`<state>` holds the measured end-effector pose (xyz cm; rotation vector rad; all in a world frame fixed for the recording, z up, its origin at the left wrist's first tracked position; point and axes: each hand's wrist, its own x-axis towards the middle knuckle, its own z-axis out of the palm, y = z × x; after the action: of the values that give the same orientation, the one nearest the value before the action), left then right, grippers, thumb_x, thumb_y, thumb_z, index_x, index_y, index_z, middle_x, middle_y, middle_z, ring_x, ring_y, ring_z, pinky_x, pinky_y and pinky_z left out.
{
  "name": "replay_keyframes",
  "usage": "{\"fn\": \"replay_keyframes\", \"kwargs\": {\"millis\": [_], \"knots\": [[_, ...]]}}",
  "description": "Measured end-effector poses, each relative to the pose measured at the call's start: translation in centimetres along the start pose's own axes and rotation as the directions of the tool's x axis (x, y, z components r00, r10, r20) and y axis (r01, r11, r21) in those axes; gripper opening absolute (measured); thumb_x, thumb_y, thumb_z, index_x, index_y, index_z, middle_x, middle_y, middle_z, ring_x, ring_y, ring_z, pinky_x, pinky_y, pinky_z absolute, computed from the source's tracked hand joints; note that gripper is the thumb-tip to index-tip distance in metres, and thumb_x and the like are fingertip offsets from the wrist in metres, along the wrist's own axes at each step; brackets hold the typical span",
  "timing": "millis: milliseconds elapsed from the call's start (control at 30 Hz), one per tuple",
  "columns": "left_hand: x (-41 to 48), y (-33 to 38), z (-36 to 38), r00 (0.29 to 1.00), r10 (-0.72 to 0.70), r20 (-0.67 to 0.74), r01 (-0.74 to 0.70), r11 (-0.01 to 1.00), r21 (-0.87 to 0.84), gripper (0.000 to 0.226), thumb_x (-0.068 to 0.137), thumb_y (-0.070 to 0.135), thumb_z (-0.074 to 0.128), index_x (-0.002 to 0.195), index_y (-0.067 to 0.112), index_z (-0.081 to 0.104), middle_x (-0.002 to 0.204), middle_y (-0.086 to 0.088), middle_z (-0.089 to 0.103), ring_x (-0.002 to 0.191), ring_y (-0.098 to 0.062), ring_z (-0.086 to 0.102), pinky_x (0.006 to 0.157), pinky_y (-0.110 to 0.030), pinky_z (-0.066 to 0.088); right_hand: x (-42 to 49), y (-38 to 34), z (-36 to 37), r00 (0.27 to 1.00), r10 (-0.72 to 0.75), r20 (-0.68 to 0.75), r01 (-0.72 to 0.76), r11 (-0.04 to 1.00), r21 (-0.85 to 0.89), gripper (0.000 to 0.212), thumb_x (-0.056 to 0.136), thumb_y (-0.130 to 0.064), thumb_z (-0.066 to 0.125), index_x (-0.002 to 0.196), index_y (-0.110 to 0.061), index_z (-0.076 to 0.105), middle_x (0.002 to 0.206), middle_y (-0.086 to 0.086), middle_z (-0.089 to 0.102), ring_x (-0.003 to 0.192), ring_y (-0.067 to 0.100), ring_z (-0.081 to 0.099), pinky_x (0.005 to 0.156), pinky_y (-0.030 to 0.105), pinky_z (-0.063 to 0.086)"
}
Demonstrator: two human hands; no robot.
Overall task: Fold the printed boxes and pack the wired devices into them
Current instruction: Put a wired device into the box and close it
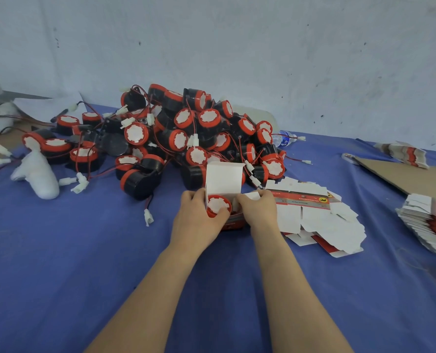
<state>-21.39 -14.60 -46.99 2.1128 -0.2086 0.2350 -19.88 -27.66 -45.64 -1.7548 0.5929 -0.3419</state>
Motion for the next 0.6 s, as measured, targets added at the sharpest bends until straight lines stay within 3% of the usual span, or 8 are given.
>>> {"fn": "replay_keyframes", "kwargs": {"millis": [100, 167, 267, 400, 500, 567, 600], "knots": [[-0.1, 0.2, -0.1, 1.0, 0.001, -0.001, -0.001, 1.0, 0.013, 0.05, 0.087, 0.042, 0.063, 0.131, 0.023, 0.049, 0.122, 0.002, 0.043, 0.102, -0.015, 0.056, 0.08, -0.026, 0.049, 0.0, -0.1, 0.0, 1.0, -0.02, -0.016, 0.019, 0.996, -0.084, 0.036, 0.074, -0.008, 0.064, 0.102, -0.016, 0.043, 0.081, -0.003, 0.048, 0.069, 0.01, 0.045, 0.064, 0.032, 0.048], [-0.2, 0.3, -0.1, 1.0, 0.014, 0.003, -0.014, 0.999, 0.032, 0.049, 0.088, 0.042, 0.062, 0.131, 0.023, 0.048, 0.122, 0.002, 0.043, 0.101, -0.016, 0.056, 0.08, -0.028, 0.05, 0.2, -0.2, -0.2, 0.999, -0.034, -0.022, 0.03, 0.99, -0.135, 0.039, 0.074, -0.011, 0.066, 0.105, -0.014, 0.042, 0.08, -0.003, 0.048, 0.07, 0.012, 0.047, 0.062, 0.031, 0.046], [-0.4, 0.9, -0.1, 0.997, 0.073, 0.008, -0.073, 0.993, 0.089, 0.047, 0.089, 0.04, 0.06, 0.13, 0.021, 0.048, 0.121, 0.002, 0.04, 0.097, -0.016, 0.056, 0.08, -0.032, 0.052, 0.3, -0.2, -0.6, 0.997, -0.056, -0.047, 0.045, 0.976, -0.215, 0.043, 0.08, -0.02, 0.068, 0.111, -0.014, 0.038, 0.083, -0.002, 0.046, 0.081, 0.02, 0.05, 0.068, 0.034, 0.048], [-0.4, 0.8, 0.2, 0.991, 0.133, -0.016, -0.13, 0.983, 0.127, 0.046, 0.089, 0.038, 0.059, 0.13, 0.019, 0.046, 0.122, 0.002, 0.041, 0.095, -0.015, 0.055, 0.076, -0.029, 0.05, -0.2, -0.2, -0.3, 0.974, -0.216, -0.069, 0.183, 0.928, -0.324, 0.036, 0.084, -0.017, 0.065, 0.11, -0.014, 0.04, 0.092, 0.001, 0.051, 0.083, 0.02, 0.049, 0.067, 0.032, 0.042], [-0.1, 0.1, 0.4, 0.992, 0.124, -0.035, -0.125, 0.992, -0.027, 0.05, 0.09, 0.028, 0.061, 0.136, 0.019, 0.042, 0.121, 0.0, 0.045, 0.096, -0.009, 0.048, 0.076, -0.02, 0.042, -0.8, 0.1, -0.4, 0.914, -0.405, 0.003, 0.391, 0.88, -0.27, 0.016, 0.085, -0.008, 0.057, 0.096, -0.016, 0.048, 0.089, 0.002, 0.058, 0.081, 0.019, 0.052, 0.06, 0.028, 0.04], [0.2, -0.2, 0.3, 0.992, 0.107, -0.066, -0.117, 0.98, -0.164, 0.055, 0.09, 0.022, 0.063, 0.14, 0.02, 0.038, 0.125, 0.0, 0.048, 0.103, -0.009, 0.049, 0.081, -0.022, 0.043, -1.3, 0.2, -0.6, 0.871, -0.477, 0.12, 0.492, 0.841, -0.227, 0.004, 0.092, -0.017, 0.055, 0.091, -0.021, 0.057, 0.087, -0.004, 0.061, 0.082, 0.008, 0.056, 0.062, 0.019, 0.042], [0.4, -0.5, 0.3, 0.991, 0.105, -0.081, -0.12, 0.971, -0.207, 0.057, 0.09, 0.02, 0.063, 0.14, 0.019, 0.037, 0.128, -0.001, 0.049, 0.108, -0.012, 0.051, 0.084, -0.026, 0.047, -1.6, 0.2, -0.8, 0.852, -0.484, 0.2, 0.518, 0.833, -0.193, 0.009, 0.095, -0.026, 0.054, 0.091, -0.024, 0.062, 0.087, -0.01, 0.063, 0.083, 0.001, 0.057, 0.064, 0.01, 0.042]]}}
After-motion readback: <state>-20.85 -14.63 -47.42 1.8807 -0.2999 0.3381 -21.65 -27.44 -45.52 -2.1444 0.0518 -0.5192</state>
